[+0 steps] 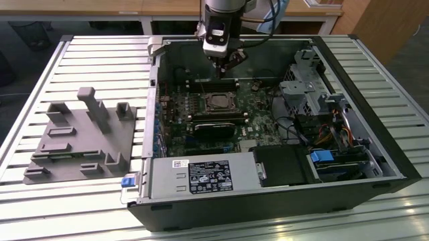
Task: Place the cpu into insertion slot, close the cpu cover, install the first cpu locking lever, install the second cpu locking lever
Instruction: 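Install the first cpu locking lever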
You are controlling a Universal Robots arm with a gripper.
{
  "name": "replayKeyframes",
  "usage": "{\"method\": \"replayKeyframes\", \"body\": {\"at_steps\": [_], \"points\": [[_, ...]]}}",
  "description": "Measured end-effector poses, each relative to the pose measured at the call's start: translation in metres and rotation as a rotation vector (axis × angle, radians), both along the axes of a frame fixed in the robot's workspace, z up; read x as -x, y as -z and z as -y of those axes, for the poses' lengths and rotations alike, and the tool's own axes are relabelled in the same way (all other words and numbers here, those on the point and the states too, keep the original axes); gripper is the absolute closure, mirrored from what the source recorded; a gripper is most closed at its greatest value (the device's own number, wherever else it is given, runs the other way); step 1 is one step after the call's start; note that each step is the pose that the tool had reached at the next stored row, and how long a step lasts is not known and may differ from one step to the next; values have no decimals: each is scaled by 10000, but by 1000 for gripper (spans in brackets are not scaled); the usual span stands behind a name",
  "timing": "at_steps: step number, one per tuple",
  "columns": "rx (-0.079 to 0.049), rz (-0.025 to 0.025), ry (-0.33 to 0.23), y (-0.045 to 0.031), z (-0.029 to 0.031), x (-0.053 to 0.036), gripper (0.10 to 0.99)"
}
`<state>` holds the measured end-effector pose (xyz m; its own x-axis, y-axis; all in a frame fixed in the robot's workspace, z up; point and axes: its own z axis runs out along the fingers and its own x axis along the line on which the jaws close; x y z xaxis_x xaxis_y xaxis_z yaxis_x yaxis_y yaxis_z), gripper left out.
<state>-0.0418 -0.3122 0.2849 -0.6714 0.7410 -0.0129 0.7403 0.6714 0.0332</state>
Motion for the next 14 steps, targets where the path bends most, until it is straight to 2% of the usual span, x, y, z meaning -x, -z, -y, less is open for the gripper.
{"method": "replayKeyframes", "body": {"at_steps": [14], "points": [[0, 2, -901, 0, 2, 0, 980]]}}
